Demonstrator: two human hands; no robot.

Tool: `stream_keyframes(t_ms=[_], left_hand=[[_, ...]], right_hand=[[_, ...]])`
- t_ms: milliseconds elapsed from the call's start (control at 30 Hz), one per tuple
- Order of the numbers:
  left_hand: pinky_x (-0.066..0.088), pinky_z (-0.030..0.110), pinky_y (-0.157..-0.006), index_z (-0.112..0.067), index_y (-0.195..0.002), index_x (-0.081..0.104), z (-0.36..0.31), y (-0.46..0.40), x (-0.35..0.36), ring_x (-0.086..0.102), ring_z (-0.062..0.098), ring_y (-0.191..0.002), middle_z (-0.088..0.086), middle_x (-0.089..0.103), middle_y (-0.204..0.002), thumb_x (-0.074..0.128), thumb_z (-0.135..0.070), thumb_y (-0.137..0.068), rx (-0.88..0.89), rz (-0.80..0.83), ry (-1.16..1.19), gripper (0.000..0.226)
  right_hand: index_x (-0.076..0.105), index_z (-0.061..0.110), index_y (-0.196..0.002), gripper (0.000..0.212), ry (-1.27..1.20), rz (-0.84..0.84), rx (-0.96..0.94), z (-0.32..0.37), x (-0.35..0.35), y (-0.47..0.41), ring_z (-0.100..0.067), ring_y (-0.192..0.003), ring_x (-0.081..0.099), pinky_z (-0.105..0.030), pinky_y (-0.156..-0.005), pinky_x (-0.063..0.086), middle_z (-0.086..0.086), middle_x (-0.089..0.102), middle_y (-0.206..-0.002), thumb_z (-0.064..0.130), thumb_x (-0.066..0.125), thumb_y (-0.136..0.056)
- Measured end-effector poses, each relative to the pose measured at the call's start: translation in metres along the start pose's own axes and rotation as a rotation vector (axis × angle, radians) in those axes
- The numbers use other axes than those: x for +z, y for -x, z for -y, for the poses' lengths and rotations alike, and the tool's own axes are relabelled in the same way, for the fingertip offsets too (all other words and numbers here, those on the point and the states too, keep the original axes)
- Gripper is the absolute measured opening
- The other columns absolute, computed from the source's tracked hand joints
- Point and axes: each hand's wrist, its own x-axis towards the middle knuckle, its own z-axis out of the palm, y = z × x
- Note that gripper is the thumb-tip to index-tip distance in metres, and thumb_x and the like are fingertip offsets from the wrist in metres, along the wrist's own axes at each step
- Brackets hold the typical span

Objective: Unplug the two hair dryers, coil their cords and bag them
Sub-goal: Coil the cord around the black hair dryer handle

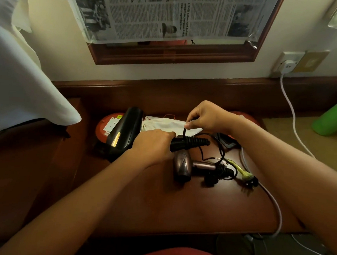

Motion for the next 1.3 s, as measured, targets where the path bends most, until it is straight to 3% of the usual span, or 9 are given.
stream_keyframes(t_ms=[167, 333, 433, 533, 733, 867, 1067, 1167, 1300], left_hand=[[0.041, 0.033, -0.061, -0.025, -0.101, 0.057, 0.021, -0.011, 0.008, 0.061, 0.024, -0.089, -0.001, 0.063, -0.094, 0.054, -0.038, -0.085, -0.009, -0.024, 0.069, 0.021], [0.040, 0.034, -0.065, -0.024, -0.107, 0.056, 0.033, -0.020, 0.009, 0.061, 0.026, -0.095, 0.002, 0.065, -0.105, 0.055, -0.046, -0.086, -0.001, -0.062, 0.022, 0.030], [0.040, 0.034, -0.064, -0.025, -0.109, 0.055, 0.038, -0.026, 0.005, 0.062, 0.025, -0.093, 0.001, 0.064, -0.105, 0.055, -0.053, -0.086, 0.006, -0.071, -0.001, 0.036], [0.040, 0.034, -0.064, -0.024, -0.111, 0.055, 0.040, -0.031, -0.004, 0.062, 0.025, -0.091, 0.002, 0.064, -0.104, 0.056, -0.049, -0.085, 0.030, -0.063, -0.010, 0.036], [0.041, 0.033, -0.063, -0.024, -0.113, 0.053, 0.032, -0.038, -0.014, 0.061, 0.025, -0.083, 0.001, 0.063, -0.093, 0.057, -0.043, -0.085, 0.048, -0.074, -0.023, 0.034], [0.044, 0.032, -0.059, -0.024, -0.108, 0.052, 0.024, -0.042, -0.020, 0.052, 0.020, -0.067, -0.006, 0.048, -0.073, 0.057, -0.041, -0.085, 0.033, -0.083, -0.033, 0.029], [0.043, 0.031, -0.058, -0.028, -0.094, 0.044, 0.013, -0.048, -0.035, 0.054, 0.018, -0.066, -0.006, 0.052, -0.074, 0.058, -0.041, -0.083, -0.024, -0.108, 0.048, 0.022], [0.044, 0.031, -0.058, -0.030, -0.093, 0.041, 0.006, -0.048, -0.042, 0.054, 0.017, -0.066, -0.007, 0.051, -0.072, 0.059, -0.041, -0.083, 0.000, -0.098, 0.037, 0.023], [0.046, 0.032, -0.060, -0.029, -0.093, 0.045, 0.004, -0.048, -0.042, 0.053, 0.016, -0.066, -0.008, 0.049, -0.071, 0.059, -0.041, -0.082, -0.018, -0.088, 0.070, 0.022]], right_hand=[[0.074, 0.015, -0.081, 0.011, 0.165, -0.113, 0.003, 0.020, 0.013, 0.005, 0.000, -0.061, 0.056, -0.009, -0.053, 0.038, 0.012, 0.061, -0.069, 0.022, 0.068, -0.087], [0.067, 0.015, -0.075, 0.022, 0.240, -0.242, 0.063, 0.032, 0.042, 0.018, -0.012, -0.065, 0.053, -0.024, -0.056, 0.037, 0.007, 0.055, -0.068, 0.024, 0.058, -0.093], [0.057, 0.014, -0.067, 0.032, 0.066, -0.366, 0.133, 0.034, 0.065, 0.030, -0.018, -0.066, 0.053, -0.031, -0.057, 0.040, -0.002, 0.058, -0.069, 0.019, 0.047, -0.097], [0.065, 0.012, -0.082, 0.022, -0.175, -0.524, 0.202, 0.033, 0.084, 0.038, -0.019, -0.071, 0.059, -0.033, -0.064, 0.047, -0.006, 0.066, -0.079, 0.014, 0.048, -0.095], [0.066, 0.007, -0.086, 0.020, -0.541, -0.591, 0.245, 0.030, 0.094, 0.047, -0.016, -0.062, 0.052, -0.043, -0.069, 0.051, -0.001, 0.056, -0.063, 0.014, 0.050, -0.096], [0.065, 0.007, -0.086, 0.021, -0.657, -0.592, 0.222, 0.022, 0.091, 0.047, -0.018, -0.061, 0.048, -0.036, -0.063, 0.046, 0.001, 0.053, -0.060, 0.015, 0.050, -0.097], [0.051, 0.010, -0.066, 0.041, -0.863, -0.447, 0.197, 0.006, 0.090, 0.048, -0.012, -0.040, 0.026, -0.022, -0.041, 0.021, -0.003, 0.034, -0.048, 0.037, 0.049, -0.097], [0.051, 0.013, -0.065, 0.044, -1.021, -0.320, 0.223, -0.002, 0.093, 0.050, -0.012, -0.040, 0.020, -0.023, -0.043, 0.013, -0.002, 0.028, -0.047, 0.042, 0.043, -0.097], [0.055, 0.012, -0.076, 0.034, -1.105, -0.210, 0.135, -0.012, 0.089, 0.054, -0.012, -0.045, 0.019, -0.027, -0.046, 0.010, -0.002, 0.030, -0.054, 0.029, 0.039, -0.101]])
